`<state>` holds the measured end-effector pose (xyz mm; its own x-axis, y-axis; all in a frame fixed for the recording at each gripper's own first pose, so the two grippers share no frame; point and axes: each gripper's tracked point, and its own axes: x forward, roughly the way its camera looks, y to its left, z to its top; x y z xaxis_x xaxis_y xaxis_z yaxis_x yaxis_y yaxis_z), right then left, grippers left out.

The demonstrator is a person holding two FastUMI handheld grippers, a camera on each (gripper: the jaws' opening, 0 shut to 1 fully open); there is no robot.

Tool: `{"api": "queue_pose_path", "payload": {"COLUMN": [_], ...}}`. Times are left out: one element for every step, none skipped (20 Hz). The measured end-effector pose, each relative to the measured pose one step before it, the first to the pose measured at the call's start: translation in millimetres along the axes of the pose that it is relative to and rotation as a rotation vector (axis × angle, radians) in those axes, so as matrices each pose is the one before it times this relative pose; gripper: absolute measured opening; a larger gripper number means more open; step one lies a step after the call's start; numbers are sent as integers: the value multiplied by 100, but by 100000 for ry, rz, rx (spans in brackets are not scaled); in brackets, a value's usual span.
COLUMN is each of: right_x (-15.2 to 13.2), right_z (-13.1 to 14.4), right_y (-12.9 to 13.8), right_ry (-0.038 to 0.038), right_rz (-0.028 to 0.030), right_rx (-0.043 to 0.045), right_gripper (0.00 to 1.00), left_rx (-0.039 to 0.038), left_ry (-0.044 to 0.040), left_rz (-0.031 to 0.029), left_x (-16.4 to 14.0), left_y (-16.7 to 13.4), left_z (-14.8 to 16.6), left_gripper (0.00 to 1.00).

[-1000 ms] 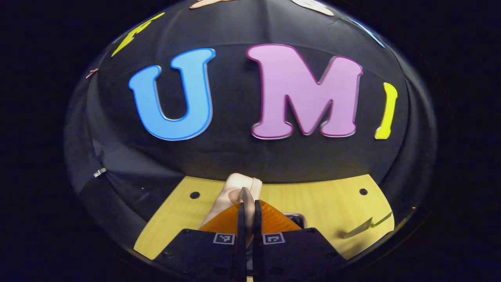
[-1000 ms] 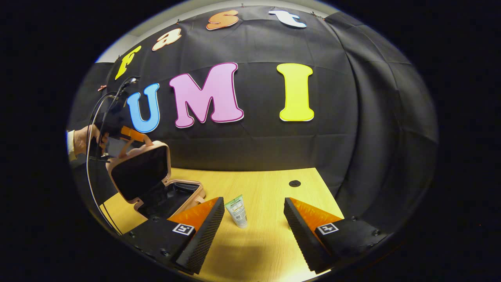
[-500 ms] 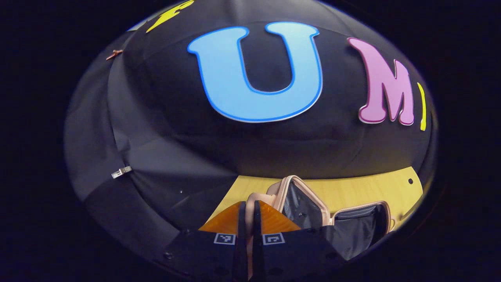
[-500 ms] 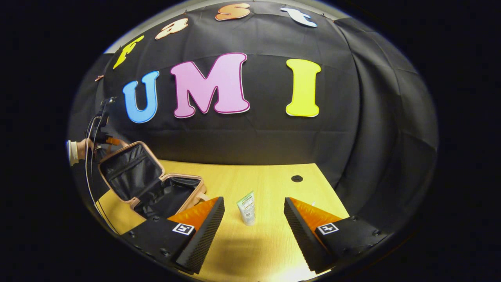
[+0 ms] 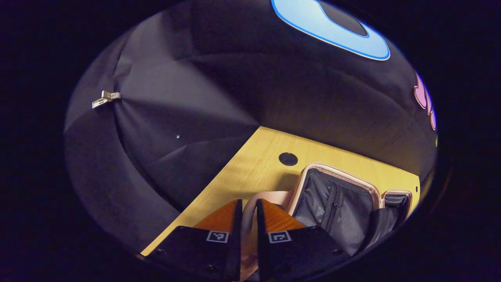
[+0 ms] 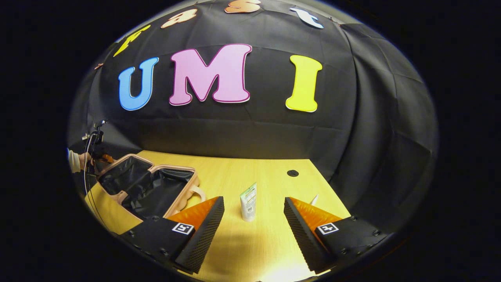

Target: First open the suitcase, pack the skin care products into it, and then close the suitcase.

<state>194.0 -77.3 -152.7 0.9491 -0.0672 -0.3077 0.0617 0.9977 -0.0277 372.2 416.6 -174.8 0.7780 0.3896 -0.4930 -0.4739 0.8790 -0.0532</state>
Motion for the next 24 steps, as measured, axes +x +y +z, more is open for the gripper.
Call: {"api": "queue_pose_path", "payload": {"right_x": [-137,-41,-116,-159,-86,-128,-143,-161,-81,-140,-76,-64,-5,-53,-38,-25,138,202,119,154,267,237,311,340], "right_z": [206,280,352,158,232,181,183,280,306,478,324,299,126,112,167,4,-152,-217,-349,-354,-381,-446,-506,-550], "right_y": [-106,-296,-413,-560,-564,-574,-652,-695,-738,-661,-673,-611,-601,-573,-425,-501,-330,-245,-298,-388,-405,-372,-434,-492], "right_ry": [-400,-645,-675,-307,36,252,-11,-486,-332,-872,-604,-398,-152,-55,-255,-79,213,615,770,666,636,830,1201,1261], "right_rz": [-157,-559,-874,-929,-603,-763,-797,-769,-929,-418,-453,23,-3,127,210,311,589,949,894,699,742,654,378,132], "right_rx": [67,16,191,827,1396,1333,1089,316,-274,-247,-236,366,676,1346,1530,1330,961,389,-284,-771,-862,-493,-405,171], "right_gripper": [98,98,96,97,97,97,96,96,97,97,96,96,96,96,96,96,96,96,96,96,97,96,96,96], "left_rx": [-838,-798,-640,-17,448,851,1236,1139,861,530,-87,422,824,420,-1230,-1914,-1374,-1158,-1471,-932,-1023,-676,-343,312], "left_ry": [-5367,-4921,-4163,-3927,-3914,-4617,-5170,-4552,-4219,-4120,-2457,-1179,-155,-39,-128,858,508,246,730,1682,2572,3234,3651,2702], "left_rz": [209,-913,-736,-223,-1364,-1941,-1894,-1578,-2093,-2589,-2561,-3962,-3761,-3428,-1929,-3202,-2711,-2018,-2499,-3062,-3057,-3451,-2582,-2484], "left_x": [-484,-737,-1335,-1110,-2456,-2372,-2228,-2376,-2213,-2238,-2197,-1862,-1874,-1817,-1366,-1220,-1153,-978,-652,-490,-362,-67,257,357], "left_y": [-98,-167,-393,-594,-858,-1474,-1754,-1851,-2045,-2401,-2534,-3181,-3120,-3126,-2924,-3172,-3214,-2675,-2533,-2575,-2413,-2370,-2240,-1802], "left_z": [1185,1370,1454,1233,1744,2109,1885,1667,1674,1344,1116,511,320,-135,-239,-590,-1069,-1293,-1362,-1906,-2044,-2218,-2419,-1927], "left_gripper": [26,55,49,75,100,97,96,96,96,96,96,96,96,96,96,96,96,96,96,96,96,96,96,96]}}
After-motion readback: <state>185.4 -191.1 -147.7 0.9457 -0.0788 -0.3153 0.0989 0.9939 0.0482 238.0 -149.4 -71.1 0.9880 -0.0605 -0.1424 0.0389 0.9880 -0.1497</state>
